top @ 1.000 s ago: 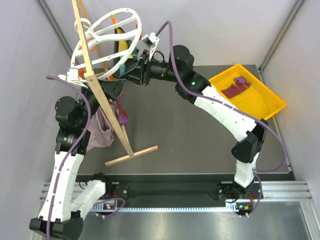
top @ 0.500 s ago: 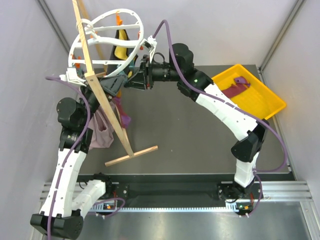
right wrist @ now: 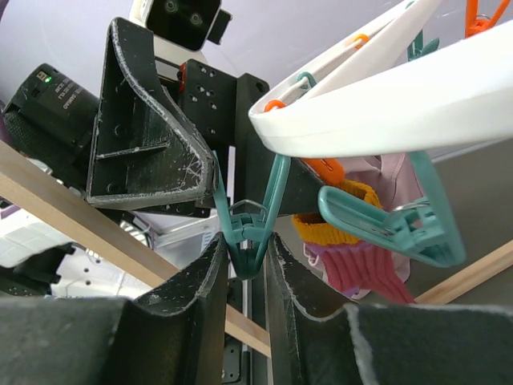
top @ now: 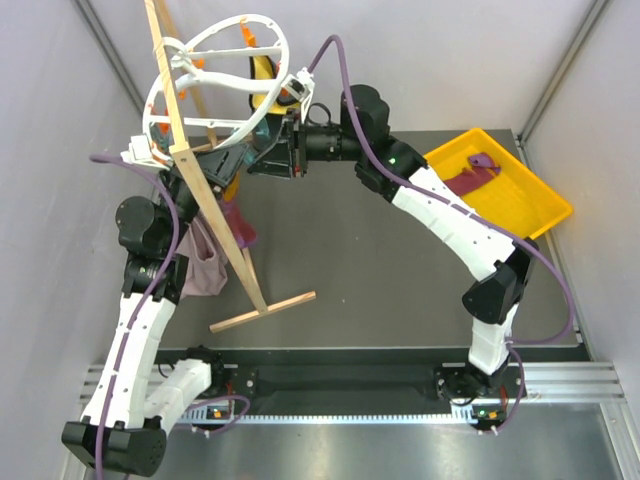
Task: Clip the socks to the hanger
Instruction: Open the clamp at the hanger, then pick up the sock from the bin.
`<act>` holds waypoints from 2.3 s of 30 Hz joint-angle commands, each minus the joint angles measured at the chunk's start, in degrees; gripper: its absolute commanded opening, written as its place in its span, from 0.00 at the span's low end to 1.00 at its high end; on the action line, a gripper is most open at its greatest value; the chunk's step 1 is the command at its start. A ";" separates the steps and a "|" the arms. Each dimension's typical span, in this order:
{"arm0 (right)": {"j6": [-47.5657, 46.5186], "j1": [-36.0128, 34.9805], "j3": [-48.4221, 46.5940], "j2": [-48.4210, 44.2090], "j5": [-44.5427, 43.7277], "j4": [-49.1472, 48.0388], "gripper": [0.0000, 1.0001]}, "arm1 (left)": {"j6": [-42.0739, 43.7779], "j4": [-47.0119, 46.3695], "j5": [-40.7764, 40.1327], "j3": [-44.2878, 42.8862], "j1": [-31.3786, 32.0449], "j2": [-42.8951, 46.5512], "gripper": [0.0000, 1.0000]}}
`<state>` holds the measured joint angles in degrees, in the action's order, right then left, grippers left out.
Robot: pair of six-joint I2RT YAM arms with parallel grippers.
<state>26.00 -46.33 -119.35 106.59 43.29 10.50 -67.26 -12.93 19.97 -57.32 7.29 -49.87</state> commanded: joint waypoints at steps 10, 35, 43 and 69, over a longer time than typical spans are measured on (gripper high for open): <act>3.18 0.09 -0.71 1.17 4.17 -4.00 0.00 | -2.08 -11.42 0.34 0.54 -0.08 -0.93 0.49; -3.40 15.81 25.20 -23.15 -21.61 2.76 1.00 | 5.65 6.95 -4.14 -5.08 -0.08 -0.32 0.00; -9.12 39.97 37.86 -28.89 -48.91 9.54 1.00 | 6.00 9.24 -4.32 -5.43 -0.08 0.12 0.00; 11.41 60.03 35.50 7.67 -41.01 -16.46 0.72 | 4.69 8.71 -1.42 -3.24 0.01 1.00 0.00</act>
<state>29.76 11.73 -81.80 112.51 0.62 3.27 -62.83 -3.31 15.38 -60.64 6.90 -49.60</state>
